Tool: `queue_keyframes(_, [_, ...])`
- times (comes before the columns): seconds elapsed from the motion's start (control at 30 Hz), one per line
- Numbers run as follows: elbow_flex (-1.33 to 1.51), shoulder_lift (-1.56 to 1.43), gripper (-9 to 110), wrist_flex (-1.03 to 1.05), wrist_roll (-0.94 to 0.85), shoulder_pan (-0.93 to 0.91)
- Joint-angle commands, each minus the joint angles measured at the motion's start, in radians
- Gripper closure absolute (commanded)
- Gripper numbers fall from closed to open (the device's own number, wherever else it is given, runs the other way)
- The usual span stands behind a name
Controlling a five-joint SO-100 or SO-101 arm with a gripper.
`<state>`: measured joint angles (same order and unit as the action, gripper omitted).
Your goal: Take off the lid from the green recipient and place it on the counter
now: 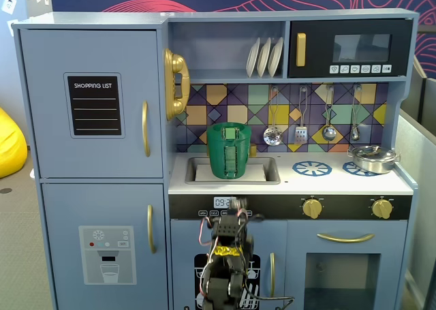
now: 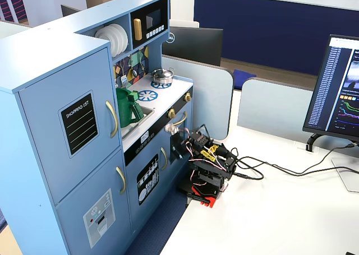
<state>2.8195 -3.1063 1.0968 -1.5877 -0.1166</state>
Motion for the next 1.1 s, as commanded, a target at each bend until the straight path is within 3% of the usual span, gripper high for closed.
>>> queue_keyframes(0.0, [-0.327,0.133,101,-0.258,-0.011,-0.014])
queue_keyframes(0.13, [-0.557,0.276,100,-0.419,-0.084,0.002])
queue_keyframes(0.27, [-0.713,0.388,70,-0.551,-0.003,-0.018])
queue_keyframes(0.4, [-0.784,0.449,56,-0.629,-0.025,-0.028])
queue_keyframes(1.07, [-0.959,0.736,58,-0.836,-0.115,0.034])
